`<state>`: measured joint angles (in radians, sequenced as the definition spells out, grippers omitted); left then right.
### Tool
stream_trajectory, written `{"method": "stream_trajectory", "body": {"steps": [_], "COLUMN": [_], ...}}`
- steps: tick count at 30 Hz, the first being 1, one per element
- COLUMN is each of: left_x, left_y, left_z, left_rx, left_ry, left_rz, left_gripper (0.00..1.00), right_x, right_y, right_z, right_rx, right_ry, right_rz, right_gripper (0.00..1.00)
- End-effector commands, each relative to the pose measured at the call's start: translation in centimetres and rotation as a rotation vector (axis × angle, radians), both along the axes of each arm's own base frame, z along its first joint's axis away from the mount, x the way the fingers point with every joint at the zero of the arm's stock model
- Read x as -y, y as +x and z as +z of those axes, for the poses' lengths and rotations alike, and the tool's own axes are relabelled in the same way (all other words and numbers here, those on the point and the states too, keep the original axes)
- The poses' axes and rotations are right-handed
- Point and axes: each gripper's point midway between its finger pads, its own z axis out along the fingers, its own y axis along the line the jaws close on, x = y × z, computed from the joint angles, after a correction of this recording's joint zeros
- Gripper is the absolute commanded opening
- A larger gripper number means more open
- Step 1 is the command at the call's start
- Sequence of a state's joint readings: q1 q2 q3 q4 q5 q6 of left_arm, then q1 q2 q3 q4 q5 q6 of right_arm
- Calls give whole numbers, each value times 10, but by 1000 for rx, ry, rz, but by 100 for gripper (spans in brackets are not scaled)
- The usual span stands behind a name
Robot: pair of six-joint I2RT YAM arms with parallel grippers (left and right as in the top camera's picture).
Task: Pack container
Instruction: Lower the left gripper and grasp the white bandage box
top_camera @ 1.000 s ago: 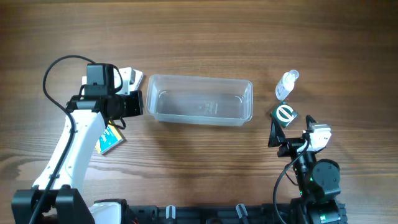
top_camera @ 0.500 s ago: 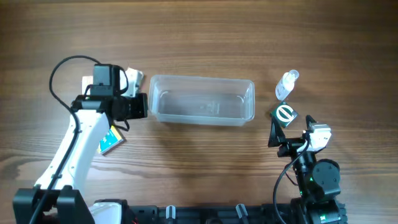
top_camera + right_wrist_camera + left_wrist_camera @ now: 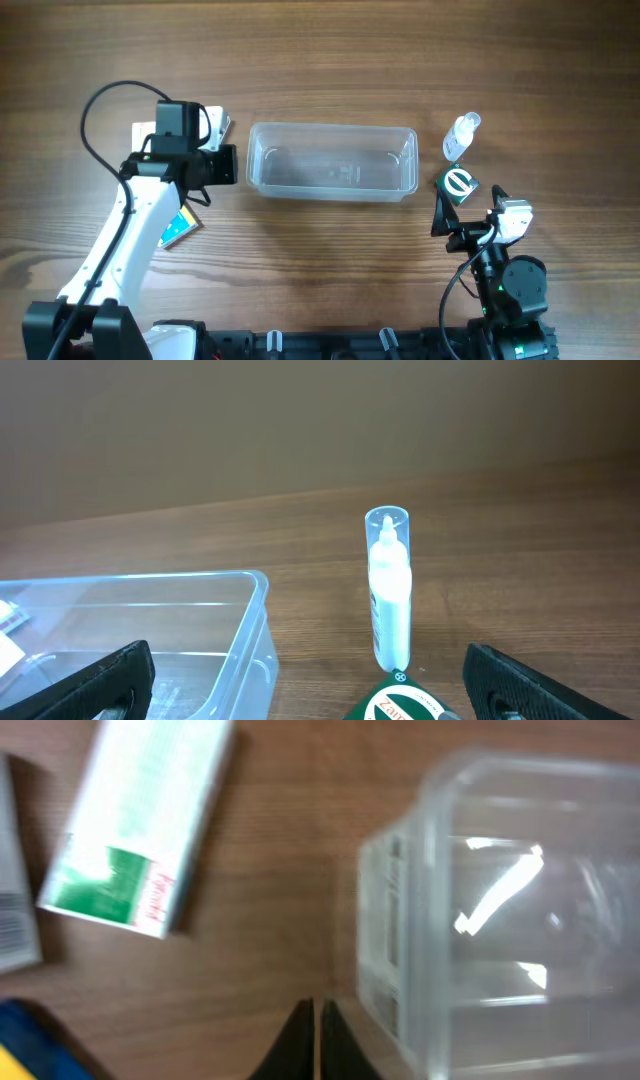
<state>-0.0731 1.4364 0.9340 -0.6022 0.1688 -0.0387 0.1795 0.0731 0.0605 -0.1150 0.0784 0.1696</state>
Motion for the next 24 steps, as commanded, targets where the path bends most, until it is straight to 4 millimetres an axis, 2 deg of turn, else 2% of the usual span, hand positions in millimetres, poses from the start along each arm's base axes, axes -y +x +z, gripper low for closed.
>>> {"method": "stream_trajectory", "body": {"steps": [1, 2, 5, 9, 10, 11, 12, 13, 16, 24], "left_x": [-20, -21, -21, -31, -31, -31, -32, -35, -50, -78], "left_y": [14, 18, 27, 28, 28, 27, 27, 28, 36, 61], "left_z": [4, 6, 12, 12, 11, 11, 11, 11, 17, 37], "left_rx": [57, 74, 117, 125, 123, 119, 120, 124, 162, 288], "left_ry": [69, 72, 70, 126, 125, 125, 132, 150, 216, 224], "left_rz": [58, 62, 66, 65, 64, 64, 67, 78, 126, 204], "left_gripper": [18, 22, 23, 34, 40, 48, 78, 99, 100, 100], "right_x": [-1, -1, -1, -1, -1, -1, -1, -1, -1, -1], "right_y": [0, 0, 0, 0, 0, 0, 0, 0, 0, 0], "right_z": [0, 0, 0, 0, 0, 0, 0, 0, 0, 0], "right_rx": [5, 4, 4, 4, 5, 5, 5, 5, 5, 5], "right_ry": [-8, -8, -8, -8, -8, -8, -8, -8, -8, -8], "right_rz": [10, 10, 10, 10, 10, 10, 10, 10, 10, 10], "right_gripper": [100, 100, 100, 100, 100, 100, 100, 100, 100, 100]}}
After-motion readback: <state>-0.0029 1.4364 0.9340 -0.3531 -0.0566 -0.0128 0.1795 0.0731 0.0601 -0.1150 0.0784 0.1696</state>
